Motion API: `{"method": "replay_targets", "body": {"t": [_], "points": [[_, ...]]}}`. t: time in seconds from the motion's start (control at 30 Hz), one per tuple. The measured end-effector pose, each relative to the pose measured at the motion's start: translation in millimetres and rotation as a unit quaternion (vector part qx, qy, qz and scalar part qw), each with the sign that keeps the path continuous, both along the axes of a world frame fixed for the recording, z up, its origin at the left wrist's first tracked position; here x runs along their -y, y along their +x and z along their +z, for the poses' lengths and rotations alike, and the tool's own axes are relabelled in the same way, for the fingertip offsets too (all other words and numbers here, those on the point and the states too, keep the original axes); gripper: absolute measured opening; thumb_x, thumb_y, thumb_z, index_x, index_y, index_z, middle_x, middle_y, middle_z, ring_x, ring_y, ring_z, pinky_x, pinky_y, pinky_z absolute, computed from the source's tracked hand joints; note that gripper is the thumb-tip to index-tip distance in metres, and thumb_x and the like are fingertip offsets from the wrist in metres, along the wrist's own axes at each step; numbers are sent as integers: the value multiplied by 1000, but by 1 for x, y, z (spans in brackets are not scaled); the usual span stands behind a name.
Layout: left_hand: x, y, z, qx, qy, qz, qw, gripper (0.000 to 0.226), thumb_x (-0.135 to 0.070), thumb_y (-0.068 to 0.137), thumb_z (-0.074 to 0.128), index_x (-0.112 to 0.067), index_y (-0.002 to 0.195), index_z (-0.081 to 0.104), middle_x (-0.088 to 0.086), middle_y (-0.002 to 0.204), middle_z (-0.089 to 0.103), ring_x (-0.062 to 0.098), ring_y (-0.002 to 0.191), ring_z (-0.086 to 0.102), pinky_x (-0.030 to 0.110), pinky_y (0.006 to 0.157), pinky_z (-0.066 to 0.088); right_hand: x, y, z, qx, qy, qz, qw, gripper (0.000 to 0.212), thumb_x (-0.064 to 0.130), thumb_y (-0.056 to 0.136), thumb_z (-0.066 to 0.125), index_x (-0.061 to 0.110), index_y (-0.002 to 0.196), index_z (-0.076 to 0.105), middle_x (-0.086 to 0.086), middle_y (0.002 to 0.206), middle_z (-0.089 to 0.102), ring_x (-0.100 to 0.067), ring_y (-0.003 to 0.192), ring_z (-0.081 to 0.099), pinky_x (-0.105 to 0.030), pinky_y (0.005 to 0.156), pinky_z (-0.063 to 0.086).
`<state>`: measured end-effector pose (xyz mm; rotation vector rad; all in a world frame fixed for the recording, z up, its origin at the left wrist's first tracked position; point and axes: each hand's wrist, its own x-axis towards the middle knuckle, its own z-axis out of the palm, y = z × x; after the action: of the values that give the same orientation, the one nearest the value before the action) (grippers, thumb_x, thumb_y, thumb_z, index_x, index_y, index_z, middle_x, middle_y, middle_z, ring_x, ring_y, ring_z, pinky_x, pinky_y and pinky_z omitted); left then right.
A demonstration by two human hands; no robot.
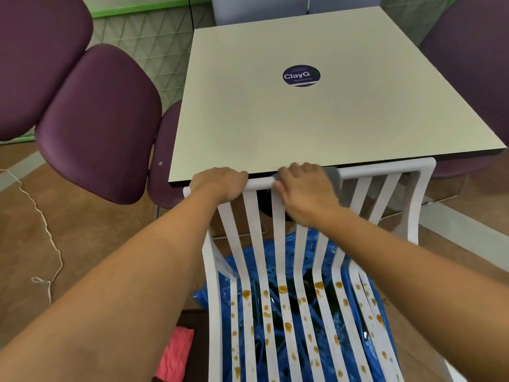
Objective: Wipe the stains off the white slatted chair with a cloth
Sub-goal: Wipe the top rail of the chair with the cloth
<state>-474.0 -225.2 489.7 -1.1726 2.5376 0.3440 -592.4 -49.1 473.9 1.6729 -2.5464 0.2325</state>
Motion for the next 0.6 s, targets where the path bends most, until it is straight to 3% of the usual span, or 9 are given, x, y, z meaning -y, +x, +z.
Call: {"method": "replay_targets", "body": {"t": [0.2,0.3,0.6], "points": [[6,-1,2,2,37,-12,999,42,-44,92,31,-22,85,66,0,86,66,21,78,58,36,66,35,42,43,-1,16,-3,17,1000,39,39,105,29,16,119,57,-10,113,63,-31,102,55,-44,91,36],[8,-2,3,-2,40,-4,999,50,-48,94,29,-22,81,69,0,85,69,22,80,60,38,71,38,29,25,0,15,-2,27,1000,39,41,105,27,18,118,55,-8,113,62,-30,102,54,-43,91,36],[11,1,2,15,16,-35,999,45,-47,93,23,-22,79,58,4,85,62,23,76,57,35,63,33,-56,-68,1,-20,26,-23,999,44,46,103,19,21,116,52,-5,103,59,-28,94,54,-43,90,39]]}}
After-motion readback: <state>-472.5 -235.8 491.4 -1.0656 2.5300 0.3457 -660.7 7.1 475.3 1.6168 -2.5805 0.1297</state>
